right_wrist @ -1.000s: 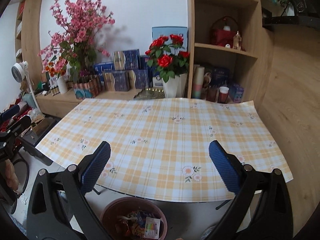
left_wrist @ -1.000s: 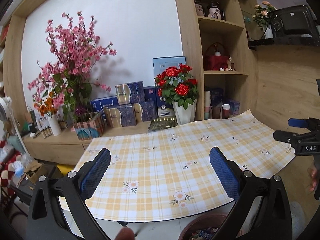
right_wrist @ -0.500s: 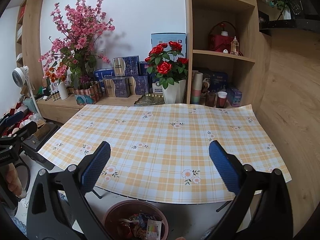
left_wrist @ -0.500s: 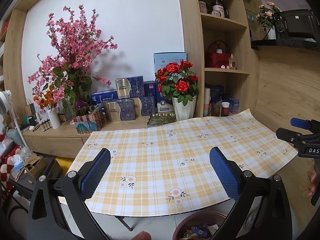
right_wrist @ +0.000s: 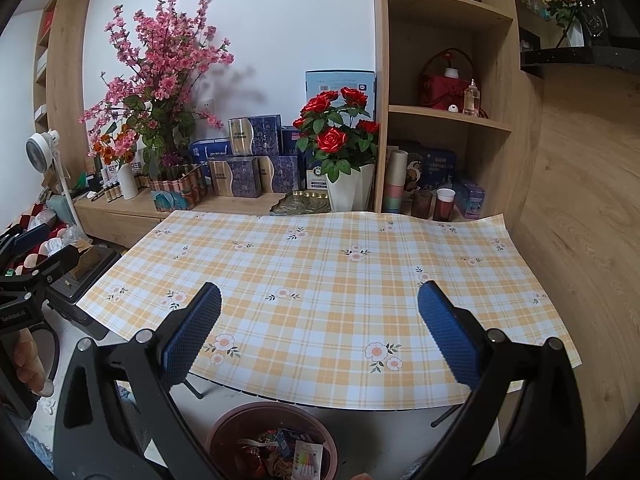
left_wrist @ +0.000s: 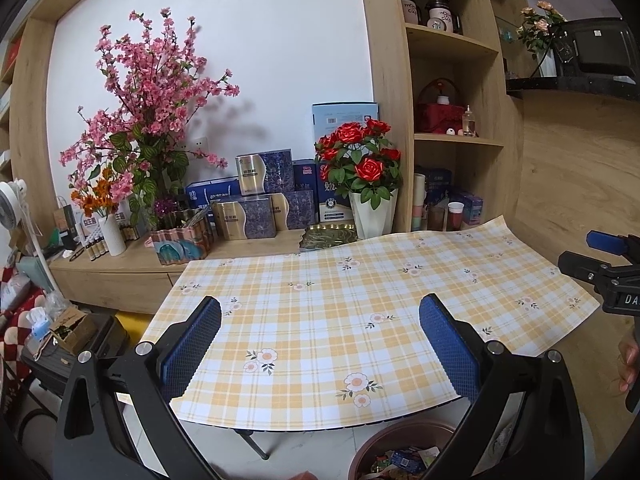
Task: Collect trash
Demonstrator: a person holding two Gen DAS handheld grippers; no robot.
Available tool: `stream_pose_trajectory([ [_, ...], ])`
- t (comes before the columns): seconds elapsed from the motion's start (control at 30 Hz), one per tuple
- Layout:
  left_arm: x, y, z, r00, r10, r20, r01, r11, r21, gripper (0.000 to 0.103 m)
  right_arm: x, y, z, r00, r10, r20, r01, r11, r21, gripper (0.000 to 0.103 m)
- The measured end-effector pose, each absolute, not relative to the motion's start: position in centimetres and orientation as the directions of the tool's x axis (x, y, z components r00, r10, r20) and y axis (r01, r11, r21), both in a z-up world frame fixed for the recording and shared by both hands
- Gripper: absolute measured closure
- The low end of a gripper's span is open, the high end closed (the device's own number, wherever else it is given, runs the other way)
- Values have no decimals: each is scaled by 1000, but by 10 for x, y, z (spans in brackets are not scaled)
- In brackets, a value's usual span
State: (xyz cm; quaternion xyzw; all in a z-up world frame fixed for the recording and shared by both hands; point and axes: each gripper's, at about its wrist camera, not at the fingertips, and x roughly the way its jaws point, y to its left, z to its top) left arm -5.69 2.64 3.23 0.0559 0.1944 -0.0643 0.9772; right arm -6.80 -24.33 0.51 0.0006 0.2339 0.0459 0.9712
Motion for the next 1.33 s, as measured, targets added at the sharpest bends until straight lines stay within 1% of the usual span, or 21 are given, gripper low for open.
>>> stream_pose_trajectory([
  [1.03, -53, 32, 31, 909, -87, -407, 130, 988, 79, 6, -66, -236, 8, 882, 89, -464, -91, 996, 17, 6],
  [1.33, -53, 34, 32, 913, -61, -402, 106, 990, 90, 6, -64, -235, 7, 878, 97, -468, -100, 995, 18, 6],
])
